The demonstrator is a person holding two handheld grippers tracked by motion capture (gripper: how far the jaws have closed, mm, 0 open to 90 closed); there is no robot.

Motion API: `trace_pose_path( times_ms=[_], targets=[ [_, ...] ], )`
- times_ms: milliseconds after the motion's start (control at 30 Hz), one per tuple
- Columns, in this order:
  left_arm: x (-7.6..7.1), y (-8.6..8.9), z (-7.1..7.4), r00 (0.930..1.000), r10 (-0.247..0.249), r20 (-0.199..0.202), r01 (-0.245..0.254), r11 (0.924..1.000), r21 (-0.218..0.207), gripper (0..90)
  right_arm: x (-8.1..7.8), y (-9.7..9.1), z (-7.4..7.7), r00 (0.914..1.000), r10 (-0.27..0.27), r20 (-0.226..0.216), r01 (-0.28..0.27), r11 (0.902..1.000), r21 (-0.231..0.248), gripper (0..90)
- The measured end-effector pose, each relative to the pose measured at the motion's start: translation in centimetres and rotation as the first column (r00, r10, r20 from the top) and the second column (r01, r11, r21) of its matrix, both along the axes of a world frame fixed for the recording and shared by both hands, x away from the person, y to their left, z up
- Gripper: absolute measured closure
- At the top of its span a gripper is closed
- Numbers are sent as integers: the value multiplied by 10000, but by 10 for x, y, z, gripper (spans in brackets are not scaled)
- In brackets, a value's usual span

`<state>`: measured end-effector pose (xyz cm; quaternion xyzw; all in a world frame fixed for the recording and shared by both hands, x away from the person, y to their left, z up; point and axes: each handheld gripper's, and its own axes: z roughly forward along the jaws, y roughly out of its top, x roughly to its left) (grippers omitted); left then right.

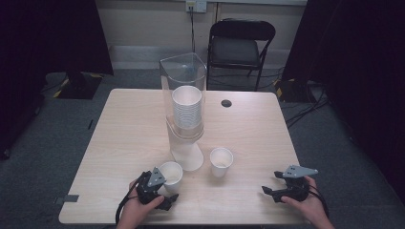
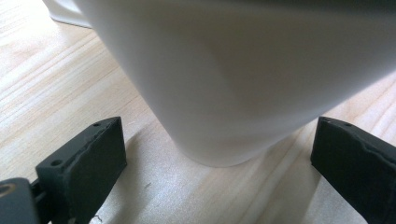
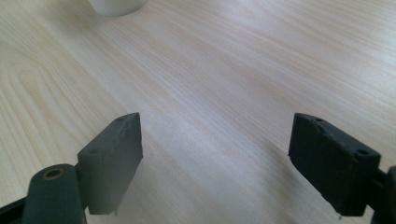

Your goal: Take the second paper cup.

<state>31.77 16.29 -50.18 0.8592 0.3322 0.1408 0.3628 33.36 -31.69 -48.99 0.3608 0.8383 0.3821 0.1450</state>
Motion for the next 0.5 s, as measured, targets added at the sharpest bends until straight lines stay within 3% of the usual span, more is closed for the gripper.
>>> trace_pose_path(
  times_ms=[167, 500],
  targets=[
    [0, 0, 0, 10000, -31, -15, 31, 10000, 30, 28, -1, -5, -7, 9999, -13, -139, 10, 9998, -185, 166],
    [0, 0, 0, 10000, -9, -1, 9, 10000, -3, 28, -2, -9, -9, 9998, 105, 167, -99, 9992, -394, 147]
  ],
)
